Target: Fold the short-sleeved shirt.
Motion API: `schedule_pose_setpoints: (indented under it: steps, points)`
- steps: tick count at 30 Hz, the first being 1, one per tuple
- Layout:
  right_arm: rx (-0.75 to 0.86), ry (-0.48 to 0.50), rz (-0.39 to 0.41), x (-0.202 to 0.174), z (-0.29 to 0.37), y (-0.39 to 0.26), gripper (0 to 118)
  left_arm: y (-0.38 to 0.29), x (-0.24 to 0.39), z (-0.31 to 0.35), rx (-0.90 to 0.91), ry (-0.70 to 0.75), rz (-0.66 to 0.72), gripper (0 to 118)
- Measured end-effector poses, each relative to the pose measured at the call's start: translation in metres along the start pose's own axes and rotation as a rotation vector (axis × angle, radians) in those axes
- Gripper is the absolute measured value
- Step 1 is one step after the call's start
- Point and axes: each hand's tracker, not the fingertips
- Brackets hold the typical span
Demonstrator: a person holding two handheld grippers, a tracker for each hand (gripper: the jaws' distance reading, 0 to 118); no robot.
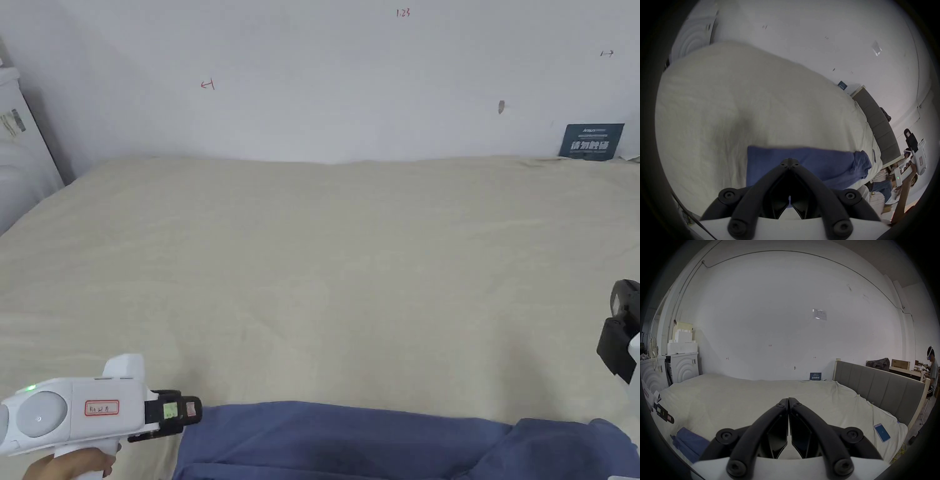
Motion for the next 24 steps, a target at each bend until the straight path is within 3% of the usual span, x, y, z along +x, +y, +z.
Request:
schedule_pose_setpoints:
  steps: [5, 7, 9, 10, 17, 20, 24]
  points:
    - [-0.031, 0.010, 0.023, -0.007, -0.005, -0.006, 0, -0.007, -0.035, -0.018, -0.097, 0.018, 0.050, 12]
    - [-0.040, 0.015, 0.027, -0.010, -0.007, -0.008, 0, -0.007, -0.044, -0.022, -0.093, 0.020, 0.037, 46]
    - [-0.050, 0.017, 0.035, -0.012, -0.010, -0.010, 0, -0.005, -0.048, -0.029, -0.093, 0.024, 0.034, 88]
    - [-0.054, 0.016, 0.038, -0.014, -0.011, -0.011, 0, -0.007, -0.045, -0.030, -0.098, 0.031, 0.035, 96]
    - [-0.076, 0.027, 0.034, -0.020, -0.010, -0.010, 0, -0.001, -0.057, -0.057, -0.148, 0.032, 0.017, 96]
    - [-0.079, 0.026, 0.043, -0.020, -0.010, -0.009, 0, -0.008, -0.032, -0.066, -0.171, 0.015, 0.014, 96]
    - [-0.085, 0.023, 0.040, -0.017, -0.011, -0.009, 0, -0.013, -0.021, -0.073, -0.205, -0.004, -0.014, 82]
